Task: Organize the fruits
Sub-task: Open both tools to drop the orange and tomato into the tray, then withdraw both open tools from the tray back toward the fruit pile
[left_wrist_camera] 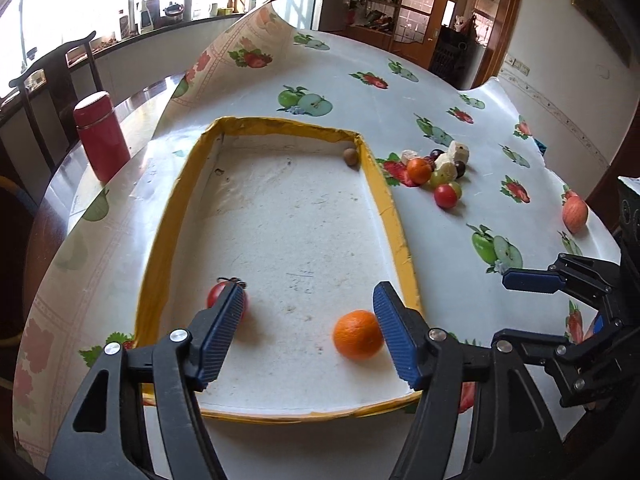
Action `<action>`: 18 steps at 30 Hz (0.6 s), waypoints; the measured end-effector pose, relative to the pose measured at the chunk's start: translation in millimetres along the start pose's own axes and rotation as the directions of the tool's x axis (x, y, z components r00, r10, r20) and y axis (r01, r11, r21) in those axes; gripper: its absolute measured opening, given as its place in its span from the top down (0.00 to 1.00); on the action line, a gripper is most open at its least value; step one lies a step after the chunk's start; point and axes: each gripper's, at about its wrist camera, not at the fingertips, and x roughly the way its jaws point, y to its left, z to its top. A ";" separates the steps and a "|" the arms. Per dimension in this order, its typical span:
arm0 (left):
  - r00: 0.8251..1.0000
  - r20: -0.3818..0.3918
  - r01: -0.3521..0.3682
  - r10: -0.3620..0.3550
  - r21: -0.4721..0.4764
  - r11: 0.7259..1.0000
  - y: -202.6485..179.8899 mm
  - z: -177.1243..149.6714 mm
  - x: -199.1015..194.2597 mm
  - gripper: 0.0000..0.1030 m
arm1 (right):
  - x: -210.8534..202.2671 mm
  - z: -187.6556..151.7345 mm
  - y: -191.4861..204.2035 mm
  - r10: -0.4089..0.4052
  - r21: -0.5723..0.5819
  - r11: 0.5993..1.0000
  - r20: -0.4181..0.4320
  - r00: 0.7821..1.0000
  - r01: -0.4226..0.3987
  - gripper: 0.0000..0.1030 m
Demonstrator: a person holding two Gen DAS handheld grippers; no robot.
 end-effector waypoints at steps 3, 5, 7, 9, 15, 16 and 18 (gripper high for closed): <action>0.999 -0.001 0.038 -0.038 0.023 0.999 -24.8 3.7 2.5 0.35 | -13.7 -13.2 -26.9 -0.036 0.076 0.996 0.012 0.999 0.035 0.36; 0.998 -0.003 0.059 -0.059 0.036 0.998 -41.7 6.0 4.7 0.35 | -22.6 -22.1 -42.7 -0.061 0.119 0.991 0.019 0.998 0.058 0.36; 0.997 -0.006 0.077 -0.077 0.050 0.996 -57.5 9.1 7.6 0.35 | -30.8 -29.5 -57.1 -0.076 0.158 0.985 0.029 0.997 0.070 0.36; 0.996 -0.011 0.093 -0.092 0.065 0.994 -72.3 11.3 10.4 0.35 | -37.1 -34.1 -69.0 -0.089 0.187 0.979 0.040 0.995 0.080 0.36; 0.993 -0.031 0.114 -0.111 0.098 0.989 -105.9 15.0 19.8 0.35 | -52.5 -45.5 -89.8 -0.117 0.239 0.966 0.073 0.990 0.097 0.36; 0.993 -0.034 0.114 -0.111 0.101 0.988 -109.3 14.9 20.8 0.35 | -53.8 -46.1 -92.2 -0.118 0.246 0.964 0.079 0.990 0.095 0.36; 0.993 -0.035 0.114 -0.111 0.108 0.988 -116.4 16.5 22.4 0.35 | -56.4 -47.2 -99.3 -0.122 0.263 0.960 0.090 0.988 0.094 0.36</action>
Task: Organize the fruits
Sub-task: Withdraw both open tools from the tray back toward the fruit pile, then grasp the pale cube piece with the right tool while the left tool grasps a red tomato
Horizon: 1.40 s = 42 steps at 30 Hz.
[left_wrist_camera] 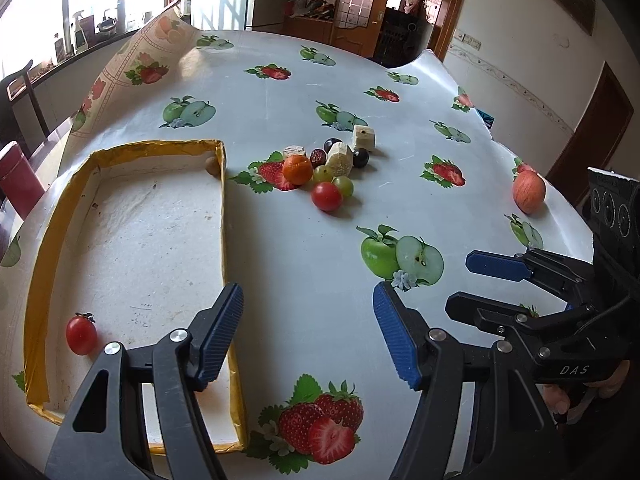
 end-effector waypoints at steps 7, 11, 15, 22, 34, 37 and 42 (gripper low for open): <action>1.000 -0.010 0.003 -0.003 0.004 1.000 -14.3 3.9 9.1 0.35 | -5.0 4.0 -24.4 -0.012 0.078 0.997 0.025 1.000 0.010 0.36; 1.000 -0.019 0.009 -0.009 -0.005 1.000 -17.5 5.5 15.1 0.35 | -8.2 6.2 -33.9 -0.030 0.097 0.995 0.032 0.999 0.027 0.36; 1.000 -0.021 0.014 -0.014 -0.008 1.000 -20.2 8.8 21.2 0.35 | -11.0 6.8 -42.8 -0.044 0.114 0.993 0.040 0.998 0.039 0.36; 1.000 -0.025 0.017 -0.018 -0.023 1.000 -19.4 21.1 44.5 0.35 | -3.8 12.7 -56.7 -0.069 0.181 0.982 0.040 0.997 0.061 0.37; 0.999 -0.045 0.012 -0.013 -0.004 1.000 -16.8 48.2 90.0 0.35 | 32.4 79.7 -95.6 -0.157 0.327 0.937 0.072 0.985 0.126 0.44; 0.999 -0.052 0.003 -0.003 0.003 1.000 -16.5 53.1 99.6 0.35 | 51.7 96.0 -106.2 -0.168 0.332 0.933 0.061 0.984 0.139 0.44; 0.998 -0.060 -0.003 0.003 -0.006 1.000 -12.6 59.8 113.3 0.35 | 81.3 114.5 -121.2 -0.176 0.331 0.931 0.042 0.984 0.152 0.44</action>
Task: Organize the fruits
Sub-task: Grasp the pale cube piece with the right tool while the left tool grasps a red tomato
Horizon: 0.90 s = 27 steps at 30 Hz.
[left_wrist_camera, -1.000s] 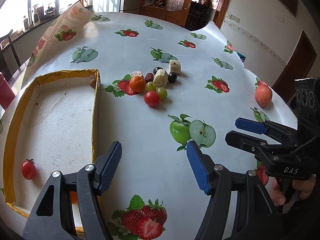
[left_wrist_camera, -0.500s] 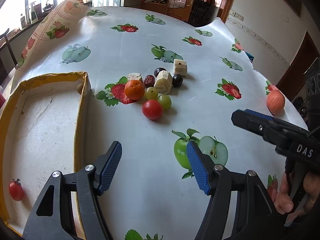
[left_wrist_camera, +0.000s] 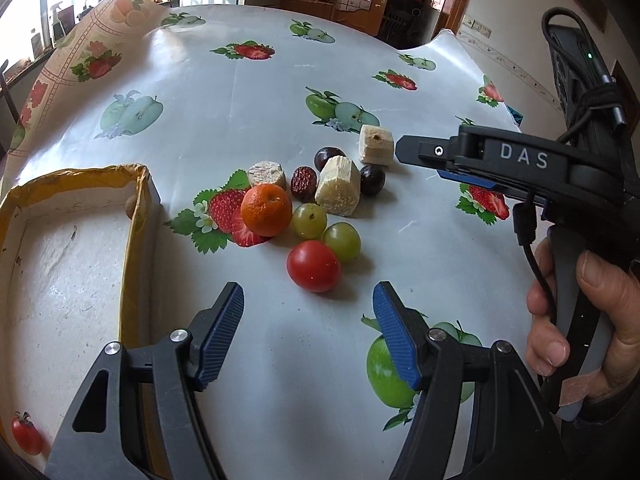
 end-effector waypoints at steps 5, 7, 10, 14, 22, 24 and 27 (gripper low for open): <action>1.000 -0.011 -0.003 0.003 -0.001 1.000 -1.0 4.2 10.8 0.41 | 27.1 15.3 0.2 -0.020 -0.009 1.000 -0.011 1.000 0.020 0.44; 1.000 -0.022 0.001 -0.001 0.003 1.000 -2.8 4.0 16.0 0.50 | 37.1 19.4 -2.0 -0.032 -0.007 0.999 -0.018 0.999 0.031 0.44; 0.999 -0.046 0.013 -0.013 0.002 1.000 -4.0 2.8 25.4 0.71 | 51.2 22.3 -6.9 -0.042 -0.004 0.999 -0.034 0.999 0.042 0.50; 0.999 -0.030 0.010 -0.010 -0.004 1.000 -3.1 3.2 24.8 0.73 | 60.4 18.8 -13.6 -0.014 0.008 1.000 -0.056 0.998 0.014 0.76; 1.000 -0.019 0.008 -0.008 -0.007 1.000 -4.2 -1.4 16.3 0.73 | 42.5 13.9 -12.4 0.014 0.003 1.000 -0.013 1.000 -0.014 0.90; 1.000 -0.015 0.010 -0.010 -0.012 1.000 -3.4 -2.6 13.7 0.73 | 42.4 17.0 -10.0 -0.012 0.000 1.000 -0.025 1.000 0.012 0.60; 1.000 -0.012 0.015 -0.015 -0.021 1.000 -2.5 -4.2 9.7 0.73 | 45.1 22.4 -6.5 0.017 0.008 1.000 -0.021 1.000 -0.017 0.54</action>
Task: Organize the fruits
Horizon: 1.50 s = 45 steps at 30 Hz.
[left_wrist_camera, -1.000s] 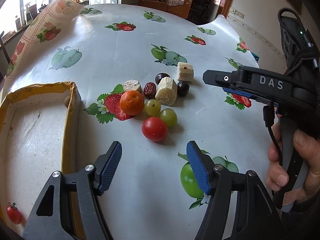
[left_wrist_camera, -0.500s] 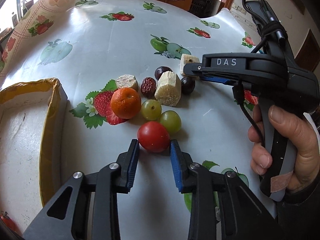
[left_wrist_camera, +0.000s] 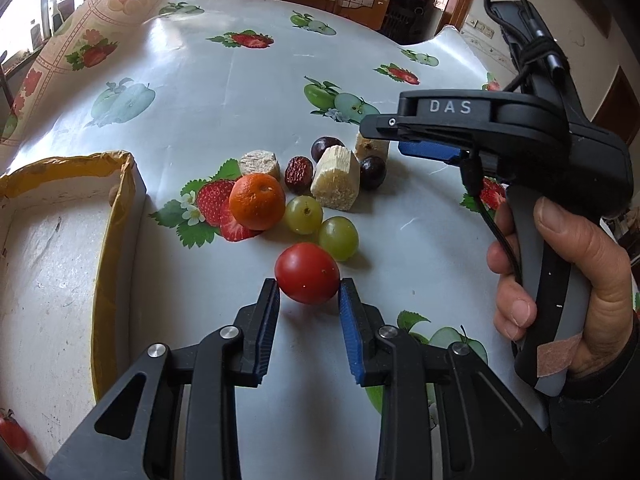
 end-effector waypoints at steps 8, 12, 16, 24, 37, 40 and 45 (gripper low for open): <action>1.000 -0.002 0.018 -0.018 -0.002 1.000 -1.3 -2.3 -2.8 0.73 | 23.0 6.4 11.1 -0.056 -0.032 0.998 -0.019 0.998 0.056 0.63; 0.999 0.010 0.035 -0.035 0.003 0.999 -3.1 -3.1 -10.3 0.73 | 7.5 0.9 9.8 -0.055 -0.032 0.998 0.016 0.998 0.056 0.65; 0.998 0.033 0.046 -0.046 0.004 0.999 -2.6 -6.8 -25.8 0.73 | -18.0 -11.9 12.1 -0.019 -0.022 1.000 0.038 0.999 0.020 0.65; 0.997 0.065 0.041 -0.039 -0.020 0.999 10.9 -20.4 -54.0 0.73 | -67.6 -42.1 28.3 0.048 -0.023 0.999 0.068 0.997 -0.046 0.65; 0.992 0.125 -0.006 0.010 -0.038 0.999 31.1 -38.4 -99.4 0.73 | -113.3 -86.5 65.8 0.148 -0.056 0.988 0.076 0.986 -0.144 0.65; 0.991 0.134 -0.018 0.024 -0.049 0.999 39.8 -42.6 -106.8 0.73 | -116.4 -95.0 78.5 0.165 -0.078 0.984 0.068 0.984 -0.159 0.65; 0.989 0.143 -0.036 0.046 -0.066 0.997 54.0 -49.2 -115.9 0.74 | -117.5 -106.1 96.5 0.190 -0.101 0.978 0.051 0.980 -0.184 0.65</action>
